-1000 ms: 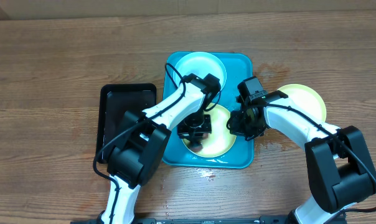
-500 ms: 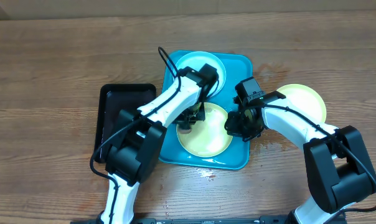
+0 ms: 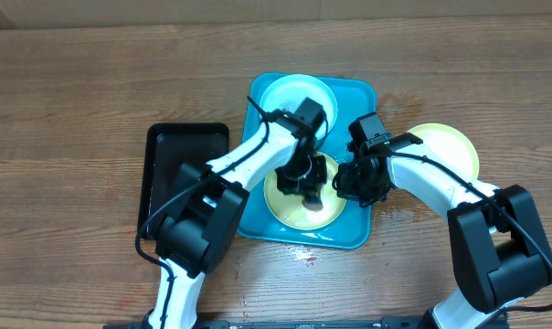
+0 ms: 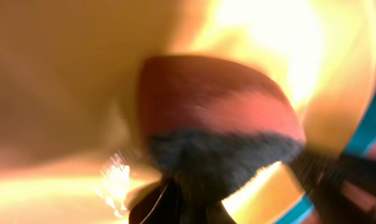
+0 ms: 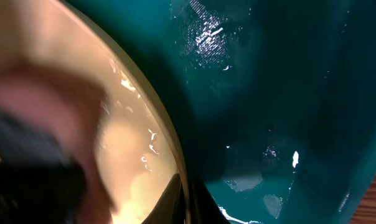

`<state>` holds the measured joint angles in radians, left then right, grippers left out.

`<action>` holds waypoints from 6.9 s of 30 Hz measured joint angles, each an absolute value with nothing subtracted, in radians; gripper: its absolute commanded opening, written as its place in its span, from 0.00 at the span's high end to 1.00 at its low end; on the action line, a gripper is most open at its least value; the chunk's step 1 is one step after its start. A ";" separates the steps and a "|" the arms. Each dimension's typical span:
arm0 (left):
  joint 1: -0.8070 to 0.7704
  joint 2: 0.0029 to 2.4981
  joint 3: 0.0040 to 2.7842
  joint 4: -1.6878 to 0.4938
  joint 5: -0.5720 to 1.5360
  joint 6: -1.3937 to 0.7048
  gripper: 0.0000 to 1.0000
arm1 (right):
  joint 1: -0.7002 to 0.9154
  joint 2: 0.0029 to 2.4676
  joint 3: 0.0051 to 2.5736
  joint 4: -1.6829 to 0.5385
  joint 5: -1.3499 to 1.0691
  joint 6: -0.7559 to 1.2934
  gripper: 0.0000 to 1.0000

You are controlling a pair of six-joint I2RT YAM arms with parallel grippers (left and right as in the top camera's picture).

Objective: Clean dirty plates on tray and stack at the side
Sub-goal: 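Scrub the second yellow plate with the sponge in the left gripper, then put the sponge back on the black tray with the left gripper, then lift the second yellow plate with the right gripper and stack it on the first, then move the right gripper to the white plate and grip its edge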

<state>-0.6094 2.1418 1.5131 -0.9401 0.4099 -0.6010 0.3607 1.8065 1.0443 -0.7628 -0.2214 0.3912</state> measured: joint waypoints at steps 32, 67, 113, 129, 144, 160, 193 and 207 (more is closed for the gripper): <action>-0.161 1.739 1.164 -0.987 -0.142 -0.516 0.92 | 0.361 1.806 1.045 -0.766 -0.221 0.392 0.96; 0.147 1.150 1.755 -1.408 0.161 -0.407 0.00 | 1.009 1.861 1.504 -0.515 0.598 0.228 0.96; 0.152 1.280 1.755 -1.463 0.134 -0.407 0.00 | 1.199 1.854 1.502 -0.480 1.113 0.100 0.96; 0.151 1.375 1.755 -1.463 0.134 -0.407 0.00 | 1.193 1.854 1.502 -0.481 1.106 0.100 0.96; 0.152 1.388 1.755 -1.413 0.102 -0.359 0.01 | 1.172 1.854 1.502 -0.527 0.983 0.199 0.96; 0.151 0.944 1.787 -1.419 0.067 -0.336 0.00 | 0.852 1.785 1.502 -0.697 0.413 0.531 0.96; 0.151 0.967 1.786 -1.419 0.058 -0.336 0.00 | -0.388 1.724 1.206 -1.062 -0.223 0.439 0.51; 0.151 0.967 1.786 -1.419 0.055 -0.336 0.00 | 0.101 1.506 1.419 -0.844 -0.332 0.229 0.35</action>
<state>0.1513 0.9672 1.7863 -1.4189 0.0551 -0.3359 0.1013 1.5063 1.4193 -0.8436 -0.3321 0.2291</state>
